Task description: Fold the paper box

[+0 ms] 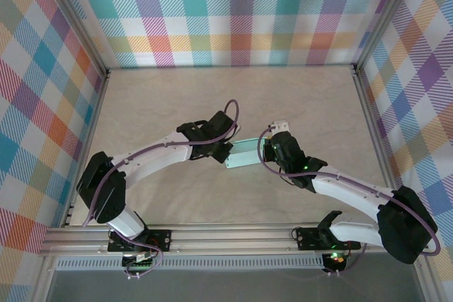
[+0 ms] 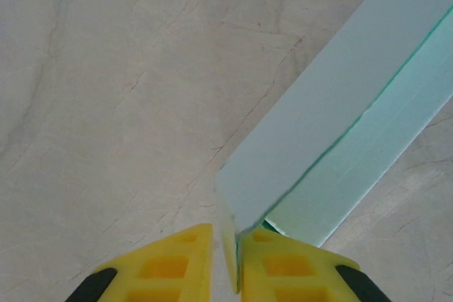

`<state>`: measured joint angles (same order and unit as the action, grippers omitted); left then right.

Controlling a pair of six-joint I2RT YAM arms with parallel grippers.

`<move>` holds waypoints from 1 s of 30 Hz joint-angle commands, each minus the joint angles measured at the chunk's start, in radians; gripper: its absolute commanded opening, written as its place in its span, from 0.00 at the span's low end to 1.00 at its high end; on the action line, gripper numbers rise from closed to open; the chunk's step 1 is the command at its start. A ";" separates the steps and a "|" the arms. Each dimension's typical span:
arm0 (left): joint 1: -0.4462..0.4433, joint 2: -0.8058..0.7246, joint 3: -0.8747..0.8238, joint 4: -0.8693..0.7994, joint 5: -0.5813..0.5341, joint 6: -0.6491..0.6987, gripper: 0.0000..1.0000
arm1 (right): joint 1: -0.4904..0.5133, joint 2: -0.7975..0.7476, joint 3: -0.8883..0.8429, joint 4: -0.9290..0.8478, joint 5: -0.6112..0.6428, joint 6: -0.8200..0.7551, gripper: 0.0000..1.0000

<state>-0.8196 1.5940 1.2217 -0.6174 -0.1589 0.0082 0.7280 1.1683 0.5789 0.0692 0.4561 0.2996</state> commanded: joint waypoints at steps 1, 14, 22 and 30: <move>0.008 0.000 0.039 -0.002 0.005 -0.019 0.18 | 0.007 0.012 0.017 -0.050 -0.011 0.014 0.00; 0.007 -0.019 0.046 -0.001 0.022 -0.026 0.20 | 0.007 0.025 0.018 -0.045 -0.020 0.019 0.00; 0.007 -0.041 0.044 -0.004 0.011 -0.026 0.21 | 0.007 0.027 0.019 -0.043 -0.019 0.019 0.00; 0.008 -0.041 0.044 -0.006 0.014 -0.023 0.19 | 0.007 0.030 0.021 -0.041 -0.023 0.016 0.00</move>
<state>-0.8196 1.5837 1.2388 -0.6189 -0.1478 -0.0082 0.7280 1.1786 0.5854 0.0708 0.4545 0.3027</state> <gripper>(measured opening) 0.190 0.048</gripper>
